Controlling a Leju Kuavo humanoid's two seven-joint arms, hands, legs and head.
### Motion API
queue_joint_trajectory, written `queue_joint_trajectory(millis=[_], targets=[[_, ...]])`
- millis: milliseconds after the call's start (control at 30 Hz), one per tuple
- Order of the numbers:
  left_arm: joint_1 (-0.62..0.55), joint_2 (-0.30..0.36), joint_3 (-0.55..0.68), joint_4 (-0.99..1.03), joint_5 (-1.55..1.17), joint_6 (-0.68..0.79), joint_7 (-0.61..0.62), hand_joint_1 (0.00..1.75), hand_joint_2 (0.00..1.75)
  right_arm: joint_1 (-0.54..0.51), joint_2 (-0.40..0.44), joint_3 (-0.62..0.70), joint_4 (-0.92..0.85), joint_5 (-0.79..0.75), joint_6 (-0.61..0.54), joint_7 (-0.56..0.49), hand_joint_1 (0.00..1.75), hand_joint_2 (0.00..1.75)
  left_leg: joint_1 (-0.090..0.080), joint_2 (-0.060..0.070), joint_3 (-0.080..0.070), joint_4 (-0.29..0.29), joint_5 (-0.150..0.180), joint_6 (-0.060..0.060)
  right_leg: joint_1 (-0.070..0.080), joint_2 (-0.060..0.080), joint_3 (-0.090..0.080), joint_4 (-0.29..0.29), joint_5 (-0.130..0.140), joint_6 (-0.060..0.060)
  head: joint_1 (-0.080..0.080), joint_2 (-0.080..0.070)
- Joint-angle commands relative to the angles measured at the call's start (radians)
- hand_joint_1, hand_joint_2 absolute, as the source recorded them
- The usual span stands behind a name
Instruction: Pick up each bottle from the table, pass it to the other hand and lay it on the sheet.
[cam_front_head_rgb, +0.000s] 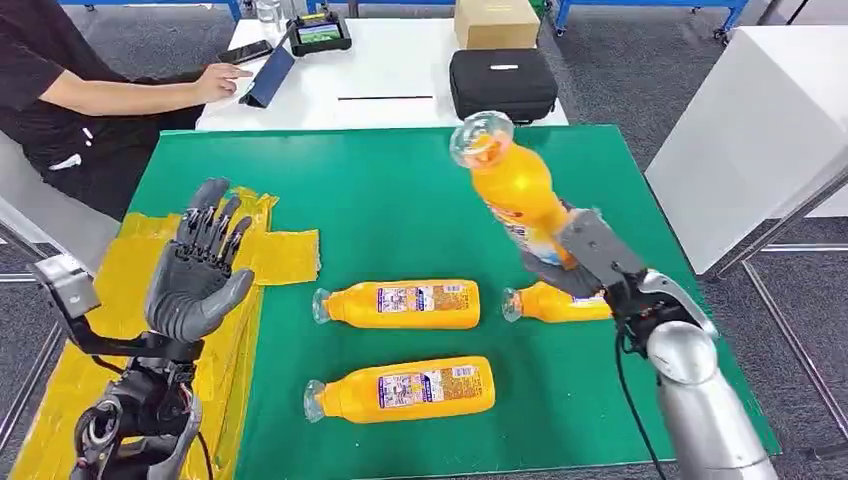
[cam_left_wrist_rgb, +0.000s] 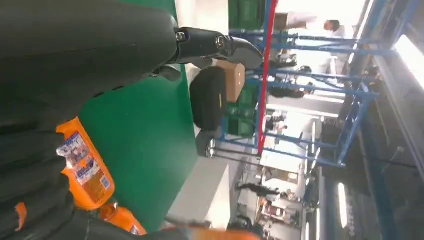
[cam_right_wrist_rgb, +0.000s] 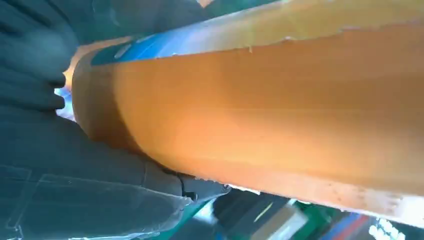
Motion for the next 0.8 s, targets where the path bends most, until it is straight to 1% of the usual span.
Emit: queue_joint_trajectory(millis=[33, 67, 133, 233, 300, 333, 367, 400, 467, 500, 567, 633, 800], targets=[[-0.086, -0.004, -0.034, 0.100, 0.065, -0.002, 0.016, 0.00, 1.75, -0.245, 0.173, 0.249, 0.219, -0.020, -0.007, 0.065, 1.75, 1.75, 0.000, 0.009, 0.003, 0.000, -0.002, -0.004, 0.000, 0.011, -0.001, 0.002, 0.000, -0.003, -0.001, 0.000], [-0.088, -0.003, -0.037, 0.102, 0.073, -0.004, 0.016, 0.00, 1.75, -0.251, 0.181, 0.253, 0.227, -0.021, -0.006, 0.067, 1.75, 1.75, 0.000, 0.006, 0.000, 0.000, 0.000, -0.003, 0.000, 0.006, -0.003, 0.001, 0.000, -0.002, 0.000, 0.000], [-0.093, -0.008, -0.039, 0.105, 0.090, -0.004, 0.019, 0.00, 1.75, -0.255, 0.193, 0.263, 0.235, -0.019, -0.007, 0.070, 1.75, 1.75, 0.000, 0.005, 0.002, 0.000, -0.001, -0.005, 0.000, 0.006, -0.001, 0.002, -0.001, -0.003, -0.001, 0.000], [-0.102, -0.023, -0.039, 0.115, 0.116, 0.018, 0.030, 0.00, 1.75, -0.266, 0.206, 0.272, 0.252, -0.019, -0.008, 0.070, 1.75, 1.75, 0.000, 0.002, -0.002, 0.000, 0.000, -0.003, 0.000, 0.003, -0.004, 0.001, 0.000, -0.002, 0.000, 0.000], [-0.116, -0.043, -0.043, 0.113, 0.053, 0.125, 0.038, 0.00, 1.75, -0.278, 0.220, 0.286, 0.267, -0.026, -0.018, 0.068, 1.75, 1.75, 0.000, 0.002, 0.000, 0.000, -0.001, -0.004, 0.000, 0.003, -0.003, 0.001, -0.001, -0.002, 0.000, 0.000], [-0.121, -0.049, -0.046, 0.111, 0.037, 0.149, 0.037, 0.00, 1.75, -0.281, 0.224, 0.290, 0.268, -0.028, -0.019, 0.068, 1.75, 1.75, 0.000, 0.002, -0.002, 0.001, 0.000, -0.003, 0.000, 0.003, -0.005, 0.002, -0.001, -0.002, 0.000, 0.000], [-0.130, -0.054, -0.052, 0.108, 0.004, 0.190, 0.035, 0.00, 1.75, -0.287, 0.231, 0.302, 0.270, -0.032, -0.019, 0.067, 1.75, 1.75, 0.000, 0.003, 0.001, 0.001, -0.002, -0.005, -0.001, 0.005, -0.002, 0.003, -0.002, -0.003, 0.000, 0.000], [-0.138, -0.057, -0.056, 0.108, -0.016, 0.220, 0.039, 0.00, 1.75, -0.295, 0.238, 0.316, 0.271, -0.035, -0.016, 0.068, 1.75, 1.75, 0.000, 0.001, -0.004, 0.001, 0.000, -0.003, 0.000, 0.003, -0.006, 0.002, -0.001, -0.002, 0.000, 0.000], [-0.144, -0.054, -0.056, 0.109, -0.031, 0.245, 0.038, 0.00, 1.75, -0.302, 0.245, 0.327, 0.274, -0.043, -0.010, 0.071, 1.75, 1.75, 0.000, 0.001, -0.004, 0.001, 0.000, -0.003, 0.000, 0.002, -0.006, 0.002, -0.001, -0.002, 0.000, 0.000], [-0.148, -0.049, -0.055, 0.110, -0.061, 0.288, 0.024, 0.00, 1.75, -0.313, 0.248, 0.342, 0.277, -0.053, -0.012, 0.075, 1.75, 1.75, 0.000, 0.001, -0.003, 0.001, 0.000, -0.004, 0.000, 0.002, -0.005, 0.003, -0.001, -0.003, 0.000, 0.000], [-0.149, -0.041, -0.058, 0.107, -0.084, 0.323, 0.017, 0.00, 1.75, -0.325, 0.249, 0.355, 0.279, -0.062, -0.014, 0.080, 1.75, 1.75, 0.000, 0.002, -0.002, 0.001, 0.000, -0.004, 0.000, 0.003, -0.005, 0.003, -0.001, -0.003, 0.000, 0.000], [-0.148, -0.035, -0.057, 0.105, -0.092, 0.338, 0.015, 0.00, 1.75, -0.335, 0.252, 0.362, 0.279, -0.067, -0.011, 0.085, 1.75, 1.75, 0.000, 0.001, -0.004, 0.001, 0.000, -0.003, 0.000, 0.002, -0.006, 0.002, 0.000, -0.002, 0.000, 0.000], [-0.146, -0.031, -0.061, 0.105, -0.085, 0.351, 0.017, 0.00, 1.75, -0.352, 0.259, 0.377, 0.274, -0.062, -0.011, 0.101, 1.75, 1.75, 0.000, 0.001, -0.003, 0.001, -0.001, -0.004, 0.000, 0.003, -0.005, 0.002, -0.001, -0.002, 0.000, 0.000]])
